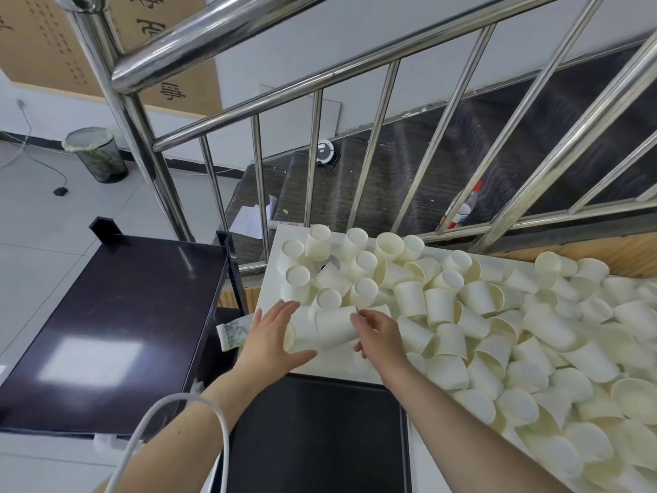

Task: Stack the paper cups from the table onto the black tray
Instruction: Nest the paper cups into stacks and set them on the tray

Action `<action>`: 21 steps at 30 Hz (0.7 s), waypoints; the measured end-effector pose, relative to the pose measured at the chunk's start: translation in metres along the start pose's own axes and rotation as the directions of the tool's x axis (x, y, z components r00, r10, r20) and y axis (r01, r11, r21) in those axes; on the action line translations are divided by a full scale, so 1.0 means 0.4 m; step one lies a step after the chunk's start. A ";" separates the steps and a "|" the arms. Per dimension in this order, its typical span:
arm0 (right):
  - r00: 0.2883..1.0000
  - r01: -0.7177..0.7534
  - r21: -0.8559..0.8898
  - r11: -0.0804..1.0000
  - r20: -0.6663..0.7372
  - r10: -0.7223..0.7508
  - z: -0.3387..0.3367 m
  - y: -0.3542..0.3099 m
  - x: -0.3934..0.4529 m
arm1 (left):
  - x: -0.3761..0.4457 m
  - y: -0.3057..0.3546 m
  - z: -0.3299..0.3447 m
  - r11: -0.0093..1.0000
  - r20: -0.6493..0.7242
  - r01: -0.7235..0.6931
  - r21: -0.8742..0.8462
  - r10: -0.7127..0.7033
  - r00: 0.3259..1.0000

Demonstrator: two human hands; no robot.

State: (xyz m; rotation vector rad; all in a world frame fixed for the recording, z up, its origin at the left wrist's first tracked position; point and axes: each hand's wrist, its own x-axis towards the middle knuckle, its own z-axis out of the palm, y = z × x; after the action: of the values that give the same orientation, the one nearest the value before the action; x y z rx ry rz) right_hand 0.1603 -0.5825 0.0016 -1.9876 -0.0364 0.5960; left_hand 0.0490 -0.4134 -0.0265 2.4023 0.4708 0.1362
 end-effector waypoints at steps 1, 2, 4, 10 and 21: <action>0.998 -0.064 0.097 0.993 0.022 0.062 -0.009 -0.005 -0.001 | 0.003 0.014 0.000 0.999 0.003 -0.014 -0.042 0.014 1.000; 0.992 -0.123 0.174 0.977 0.050 0.116 -0.015 -0.010 -0.002 | 0.003 0.027 -0.002 0.995 0.005 -0.018 -0.102 0.018 1.000; 0.973 -0.227 0.288 0.930 0.107 0.204 -0.025 -0.011 -0.006 | 0.002 0.056 -0.003 0.976 0.034 -0.013 -0.217 0.020 0.999; 0.966 -0.244 0.300 0.922 0.155 0.205 -0.040 -0.004 -0.032 | 0.004 0.086 0.010 0.952 0.039 -0.040 -0.305 0.055 0.998; 0.984 0.133 -0.244 0.961 0.149 -0.098 0.003 -0.005 -0.043 | -0.007 0.079 0.031 0.971 0.050 -0.239 0.015 0.238 0.970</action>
State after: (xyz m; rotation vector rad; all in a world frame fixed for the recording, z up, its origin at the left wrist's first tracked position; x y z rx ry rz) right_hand 0.1450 -0.5853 0.0095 -2.1697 -0.3248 0.6764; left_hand 0.0586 -0.4442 -0.0156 2.4697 0.1602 0.1791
